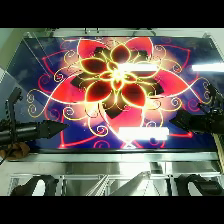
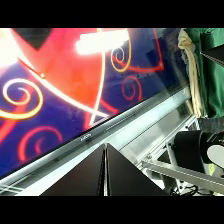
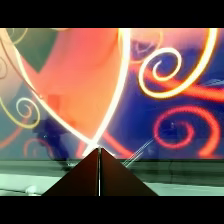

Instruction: Fold the shirts.

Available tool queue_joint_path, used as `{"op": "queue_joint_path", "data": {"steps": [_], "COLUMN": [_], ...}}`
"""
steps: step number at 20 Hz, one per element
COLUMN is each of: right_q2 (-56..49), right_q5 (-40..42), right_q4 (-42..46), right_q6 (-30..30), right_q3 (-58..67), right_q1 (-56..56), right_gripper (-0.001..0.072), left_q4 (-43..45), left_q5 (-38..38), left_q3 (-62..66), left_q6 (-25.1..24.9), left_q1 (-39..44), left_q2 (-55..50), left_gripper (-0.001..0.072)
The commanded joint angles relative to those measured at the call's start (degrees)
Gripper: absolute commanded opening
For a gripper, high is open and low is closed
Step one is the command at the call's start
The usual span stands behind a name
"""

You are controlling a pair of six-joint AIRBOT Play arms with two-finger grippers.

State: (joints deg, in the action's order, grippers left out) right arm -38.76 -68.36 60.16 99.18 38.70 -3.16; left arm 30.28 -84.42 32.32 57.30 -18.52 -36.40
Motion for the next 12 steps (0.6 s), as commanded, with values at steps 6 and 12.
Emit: {"op": "queue_joint_path", "data": {"steps": [6,12], "right_q2": [0.04,0.04], "right_q5": [0.0,0.02], "right_q4": [0.02,0.02], "right_q6": [0.02,0.02], "right_q3": [-0.02,-0.02], "right_q1": [0.04,0.04], "right_gripper": [0.0019,0.0019], "left_q4": [0.09,9.57], "left_q5": [3.21,11.93], "left_q3": [-0.02,2.71], "left_q6": [0.02,8.72], "left_q1": [-0.09,-0.11], "left_q2": [0.04,0.04], "left_gripper": [0.0343,0.0718]}}
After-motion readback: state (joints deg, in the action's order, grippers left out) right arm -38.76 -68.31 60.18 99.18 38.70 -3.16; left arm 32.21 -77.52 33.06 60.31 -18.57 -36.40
